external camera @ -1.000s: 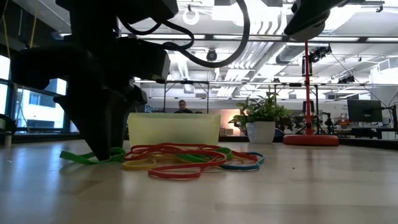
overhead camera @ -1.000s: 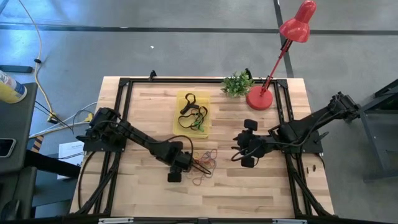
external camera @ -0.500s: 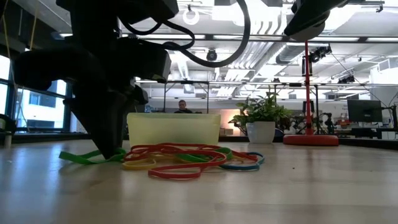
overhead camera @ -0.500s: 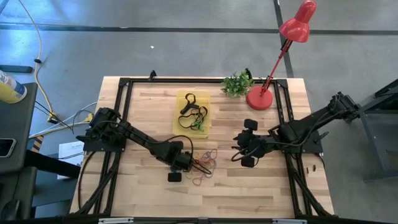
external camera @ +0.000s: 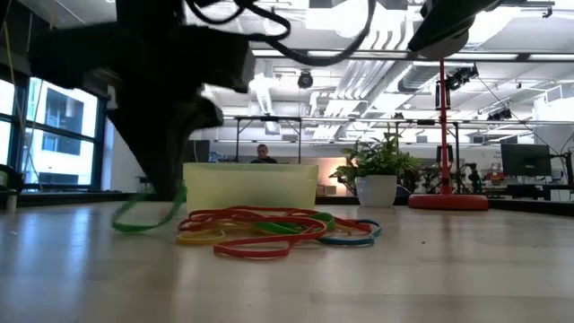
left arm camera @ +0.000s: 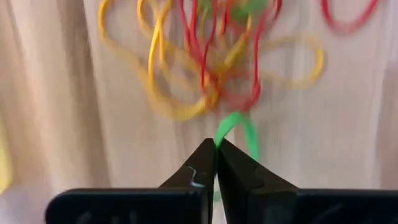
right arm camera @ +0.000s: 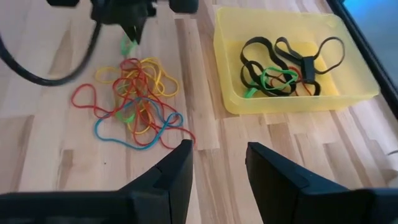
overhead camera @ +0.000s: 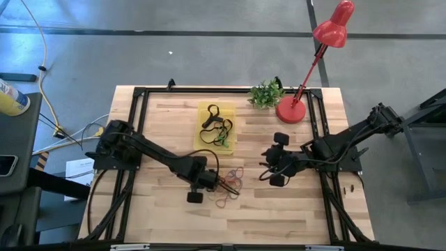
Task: Pick and place rubber bands into bin
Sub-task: Put the green rubber band into the yellow bin
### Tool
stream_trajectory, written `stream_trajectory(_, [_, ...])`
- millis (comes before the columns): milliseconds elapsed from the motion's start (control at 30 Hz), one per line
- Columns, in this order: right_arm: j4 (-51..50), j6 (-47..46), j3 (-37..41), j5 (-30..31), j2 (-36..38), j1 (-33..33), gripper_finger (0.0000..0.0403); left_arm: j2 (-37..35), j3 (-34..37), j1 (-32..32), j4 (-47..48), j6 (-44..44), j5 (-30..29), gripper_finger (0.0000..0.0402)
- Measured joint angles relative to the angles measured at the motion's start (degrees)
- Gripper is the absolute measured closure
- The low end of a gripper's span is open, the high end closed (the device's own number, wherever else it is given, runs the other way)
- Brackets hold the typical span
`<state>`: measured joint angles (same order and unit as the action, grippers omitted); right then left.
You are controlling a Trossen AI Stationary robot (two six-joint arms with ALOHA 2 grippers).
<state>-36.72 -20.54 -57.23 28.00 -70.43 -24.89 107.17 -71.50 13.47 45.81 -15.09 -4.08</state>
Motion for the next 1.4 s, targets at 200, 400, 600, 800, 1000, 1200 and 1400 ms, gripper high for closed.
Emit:
stream_trajectory(200, [-0.2, -0.2, 0.0, 1.8, 0.0, 0.1, 0.0263, -2.4, -6.8, 0.0, 10.7, 5.2, -1.7, 0.0398])
stream_trajectory(400, [-0.1, -1.8, 0.0, 4.4, 0.0, 0.1, 0.0263, -4.3, -14.8, -2.1, 20.3, 10.7, -8.6, 0.0399])
stream_trajectory(600, [0.6, -4.1, 0.0, 5.4, 0.0, 0.1, 0.0263, -4.9, -20.1, -8.2, 20.3, 20.9, -12.5, 0.04])
stream_trajectory(800, [1.0, -7.6, 0.0, 6.2, 0.0, 0.2, 0.0263, -4.8, -20.7, -17.2, 18.4, 32.0, -12.6, 0.04])
stream_trajectory(1000, [2.2, -8.3, 0.0, 7.3, 0.0, 0.2, 0.0263, -3.8, -20.7, -26.5, 15.1, 41.2, -12.4, 0.04])
stream_trajectory(1200, [2.8, -10.5, 0.0, 9.0, 0.0, 0.2, 0.0263, -0.8, -20.7, -33.8, 13.4, 46.3, -8.2, 0.04])
stream_trajectory(1400, [4.6, -11.6, 0.0, 9.3, 0.0, 0.2, 0.0263, 2.0, -20.7, -36.6, 11.3, 50.4, -4.1, 0.0401])
